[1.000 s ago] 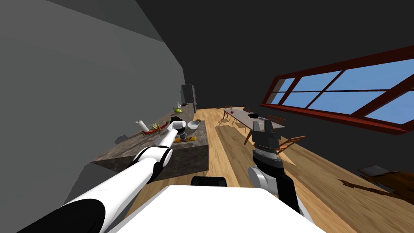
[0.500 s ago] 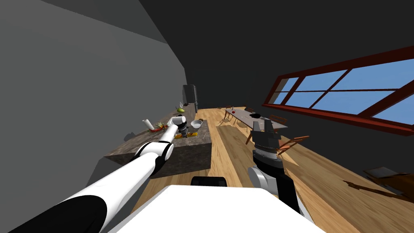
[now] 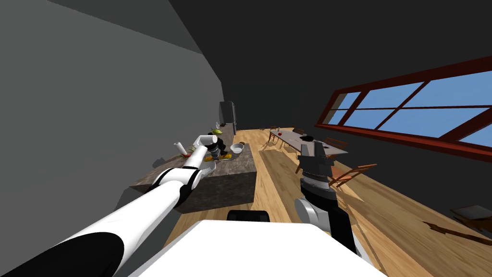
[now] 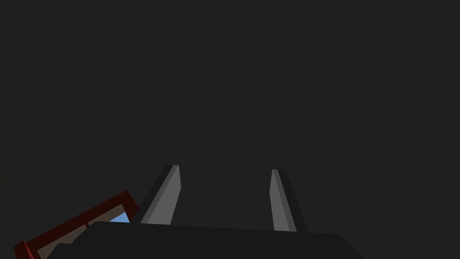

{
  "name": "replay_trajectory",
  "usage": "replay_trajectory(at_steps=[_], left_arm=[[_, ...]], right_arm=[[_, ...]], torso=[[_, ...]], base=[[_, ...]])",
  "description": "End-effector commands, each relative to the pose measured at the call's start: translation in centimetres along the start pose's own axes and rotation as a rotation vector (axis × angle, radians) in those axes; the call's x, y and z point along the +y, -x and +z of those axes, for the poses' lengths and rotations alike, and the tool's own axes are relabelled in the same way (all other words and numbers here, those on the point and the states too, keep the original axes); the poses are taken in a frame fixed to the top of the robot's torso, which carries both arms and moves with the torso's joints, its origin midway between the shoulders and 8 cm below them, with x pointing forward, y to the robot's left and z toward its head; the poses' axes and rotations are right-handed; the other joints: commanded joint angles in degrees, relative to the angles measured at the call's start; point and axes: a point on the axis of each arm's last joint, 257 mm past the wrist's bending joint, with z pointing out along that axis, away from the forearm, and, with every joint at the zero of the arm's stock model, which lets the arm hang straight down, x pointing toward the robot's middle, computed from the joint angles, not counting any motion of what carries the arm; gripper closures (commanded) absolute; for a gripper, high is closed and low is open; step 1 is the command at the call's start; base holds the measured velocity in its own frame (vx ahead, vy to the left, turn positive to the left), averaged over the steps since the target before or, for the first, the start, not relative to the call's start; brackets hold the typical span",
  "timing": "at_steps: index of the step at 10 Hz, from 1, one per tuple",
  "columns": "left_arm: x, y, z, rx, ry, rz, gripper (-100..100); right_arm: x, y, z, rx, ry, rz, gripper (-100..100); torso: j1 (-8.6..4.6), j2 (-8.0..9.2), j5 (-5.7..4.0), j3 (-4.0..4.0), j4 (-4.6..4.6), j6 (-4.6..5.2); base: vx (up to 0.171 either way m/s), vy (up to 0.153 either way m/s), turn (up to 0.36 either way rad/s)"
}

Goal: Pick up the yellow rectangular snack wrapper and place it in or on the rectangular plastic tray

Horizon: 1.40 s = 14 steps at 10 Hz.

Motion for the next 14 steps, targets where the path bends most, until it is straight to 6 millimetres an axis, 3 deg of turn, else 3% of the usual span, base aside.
replay_trajectory(at_steps=[1, 7, 10, 12, 13, 14], left_arm=[[-0.5, 1.6, -1.2, -0.03, -0.018, 0.009, 100], [1.0, 5.5, -4.0, -0.116, 0.036, 0.02, 100], [3.0, 6.5, -4.8, -0.142, 0.109, 0.018, 100], [3.0, 6.6, -4.8, -0.143, 0.109, 0.017, 100], [3.1, 6.6, -4.9, -0.144, 0.115, 0.018, -100], [3.1, 6.6, -4.8, -0.144, 0.115, 0.017, -100]], right_arm=[[0.0, 0.0, 0.0, 0.0, 0.0, 0.0, 0], [0.0, 0.0, 0.0, 0.0, 0.0, 0.0, 0], [0.0, 0.0, 0.0, 0.0, 0.0, 0.0, 0], [0.0, 0.0, 0.0, 0.0, 0.0, 0.0, 0], [0.0, 0.0, 0.0, 0.0, 0.0, 0.0, 0], [0.0, 0.0, 0.0, 0.0, 0.0, 0.0, 0]], torso=[[0.0, 0.0, 0.0, 0.0, 0.0, 0.0], [-0.14, 0.09, -0.03, 0.01, -0.06, 0.02], [-0.32, 0.11, -0.06, 0.01, -0.08, 0.03], [-0.39, 0.12, -0.06, 0.0, -0.1, 0.02], [-0.43, 0.12, -0.07, 0.01, -0.09, 0.05], [-0.46, 0.13, -0.08, 0.01, -0.09, 0.05]], base=[[0.064, 0.089, 0.021], [0.048, 0.074, 0.015], [0.022, 0.028, 0.007], [0.005, 0.005, -0.001], [0.0, 0.0, 0.0], [0.0, 0.0, 0.0]])
